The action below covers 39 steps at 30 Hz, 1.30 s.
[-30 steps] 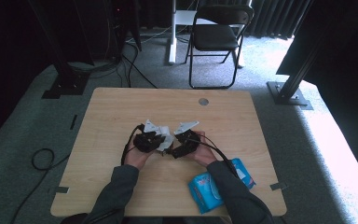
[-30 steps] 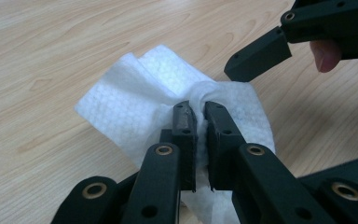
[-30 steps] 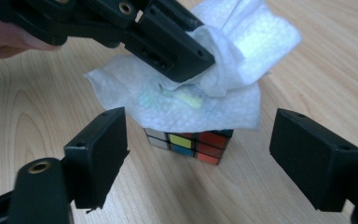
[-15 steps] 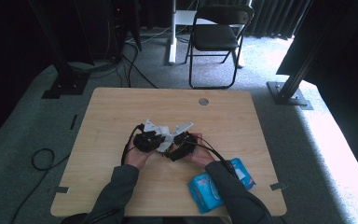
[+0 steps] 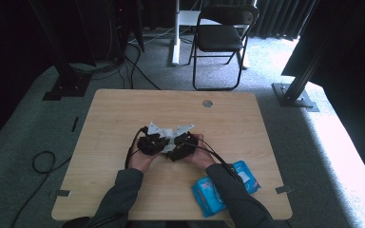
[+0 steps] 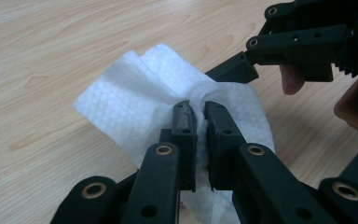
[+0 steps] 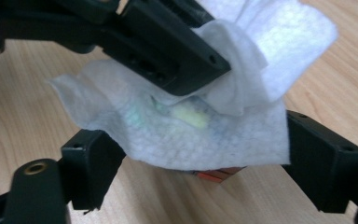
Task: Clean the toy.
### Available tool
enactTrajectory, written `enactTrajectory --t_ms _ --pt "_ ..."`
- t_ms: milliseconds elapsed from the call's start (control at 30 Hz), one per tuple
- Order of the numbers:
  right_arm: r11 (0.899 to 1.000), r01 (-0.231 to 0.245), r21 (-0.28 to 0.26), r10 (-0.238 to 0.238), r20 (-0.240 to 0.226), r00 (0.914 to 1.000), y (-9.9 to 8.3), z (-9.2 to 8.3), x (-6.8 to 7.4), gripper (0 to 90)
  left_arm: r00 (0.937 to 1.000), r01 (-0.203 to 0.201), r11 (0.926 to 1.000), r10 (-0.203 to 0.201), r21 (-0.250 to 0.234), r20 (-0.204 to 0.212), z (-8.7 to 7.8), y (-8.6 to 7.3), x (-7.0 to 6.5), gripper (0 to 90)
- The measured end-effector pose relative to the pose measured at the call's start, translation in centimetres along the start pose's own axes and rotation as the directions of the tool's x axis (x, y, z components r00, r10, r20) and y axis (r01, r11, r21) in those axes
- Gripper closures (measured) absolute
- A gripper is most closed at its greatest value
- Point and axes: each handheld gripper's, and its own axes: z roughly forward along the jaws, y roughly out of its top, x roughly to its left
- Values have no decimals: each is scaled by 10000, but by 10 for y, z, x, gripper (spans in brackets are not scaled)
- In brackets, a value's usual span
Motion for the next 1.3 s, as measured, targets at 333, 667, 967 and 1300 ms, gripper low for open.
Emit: enactTrajectory --t_ms 333,667,967,1300 --pt "9998 201 57 -201 -13 9998 -2 -4 -2 259 9992 -129 9998 123 -168 -380 -10 3 5 825" --pt "9996 294 43 -294 -94 9995 0 0 1 222 9993 2 10000 1 83 -369 -3 0 4 828" --pt "9979 622 168 -622 11 9981 0 3 1 313 9998 14 9998 -11 180 -184 -3 1 1 828" --pt "9982 567 188 -567 -13 9984 0 3 1 333 9998 -114 9999 115 57 -179 -5 2 0 830"
